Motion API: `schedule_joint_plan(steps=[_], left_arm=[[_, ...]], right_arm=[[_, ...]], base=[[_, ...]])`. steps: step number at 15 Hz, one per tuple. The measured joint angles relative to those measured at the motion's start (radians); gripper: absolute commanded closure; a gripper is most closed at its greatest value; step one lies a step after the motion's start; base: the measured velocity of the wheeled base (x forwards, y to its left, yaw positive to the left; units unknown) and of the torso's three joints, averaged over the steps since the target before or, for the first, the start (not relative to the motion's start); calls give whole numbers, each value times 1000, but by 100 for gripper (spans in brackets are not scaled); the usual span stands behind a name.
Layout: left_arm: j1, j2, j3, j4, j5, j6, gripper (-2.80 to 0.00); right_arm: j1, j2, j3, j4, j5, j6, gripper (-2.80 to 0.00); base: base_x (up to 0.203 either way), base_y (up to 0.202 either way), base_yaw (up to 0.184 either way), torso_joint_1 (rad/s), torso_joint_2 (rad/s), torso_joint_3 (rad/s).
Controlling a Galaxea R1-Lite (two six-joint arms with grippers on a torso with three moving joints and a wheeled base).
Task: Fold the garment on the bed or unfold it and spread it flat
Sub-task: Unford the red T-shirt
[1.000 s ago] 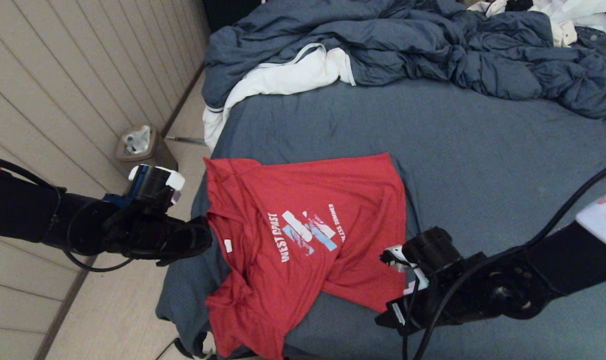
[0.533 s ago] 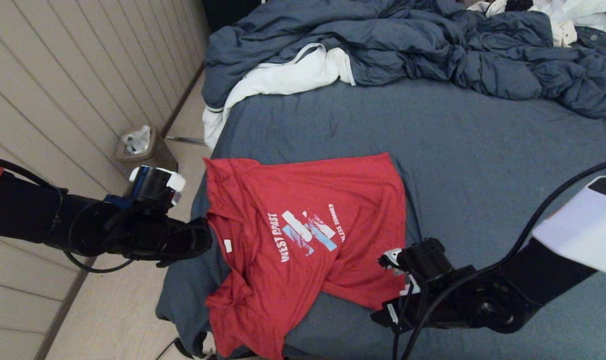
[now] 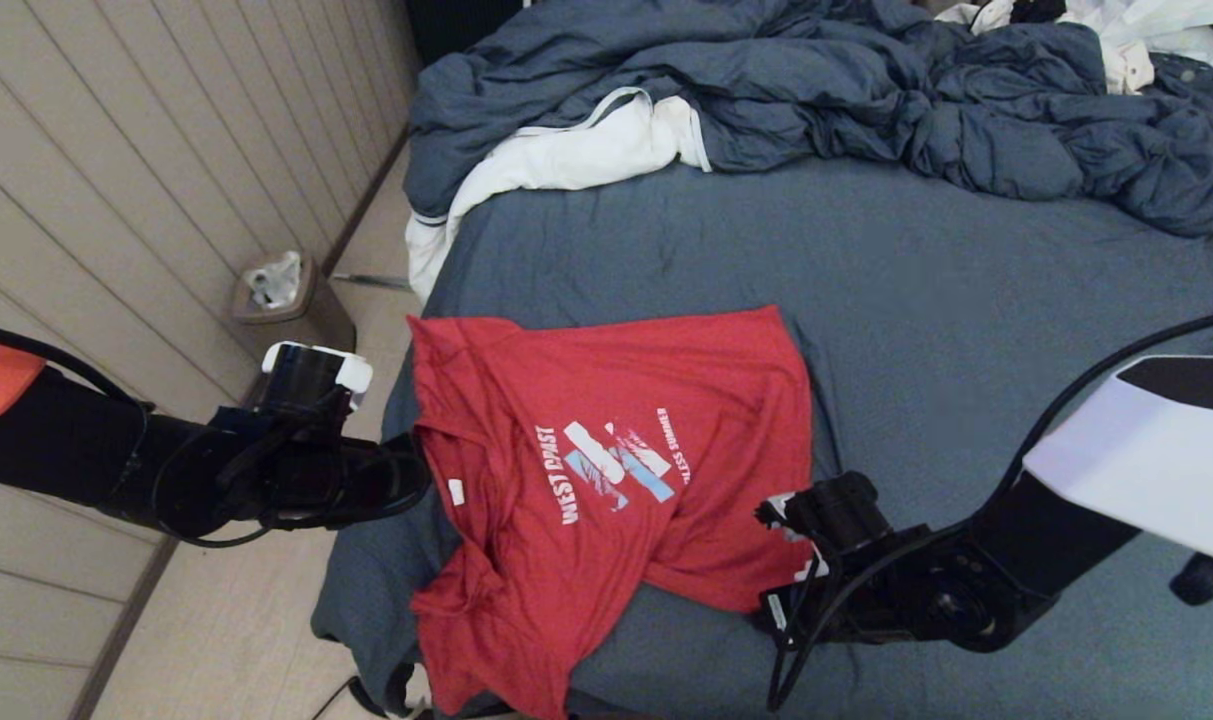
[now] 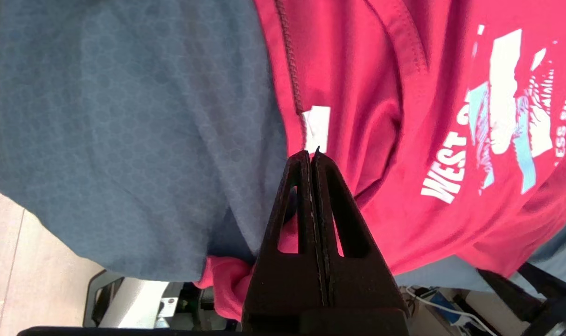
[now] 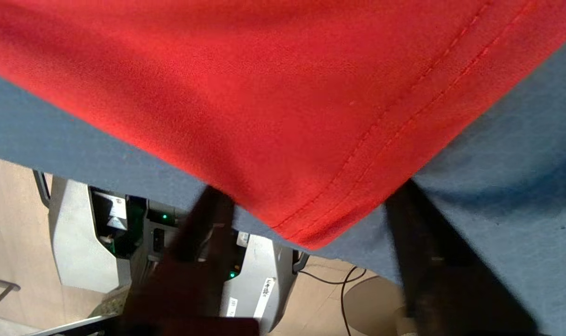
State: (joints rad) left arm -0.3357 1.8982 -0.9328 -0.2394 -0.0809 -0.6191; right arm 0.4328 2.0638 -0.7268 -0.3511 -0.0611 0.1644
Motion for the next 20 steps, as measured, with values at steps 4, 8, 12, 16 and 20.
schedule_joint_plan(steps=[4, 8, 12, 16, 20], left_arm=[[0, 14, -1, -1, 0, 0, 0], [0, 31, 0, -3, 0, -1, 0], [0, 28, 3, -3, 0, 0, 0], [0, 26, 6, -3, 0, -1, 0], [0, 25, 6, -3, 0, 0, 0]], right_arm=[[-5, 0, -1, -1, -4, 1, 0], [-4, -44, 8, 7, -18, -8, 0], [-45, -148, 67, 45, -23, -35, 0], [-184, -255, 167, 84, -24, -138, 0], [-321, -281, 248, 79, -23, -232, 0]], base=[[0, 0, 0, 0, 0, 0], [0, 0, 0, 0, 0, 0], [0, 0, 0, 0, 0, 0], [0, 0, 0, 0, 0, 0], [0, 0, 0, 0, 0, 0]])
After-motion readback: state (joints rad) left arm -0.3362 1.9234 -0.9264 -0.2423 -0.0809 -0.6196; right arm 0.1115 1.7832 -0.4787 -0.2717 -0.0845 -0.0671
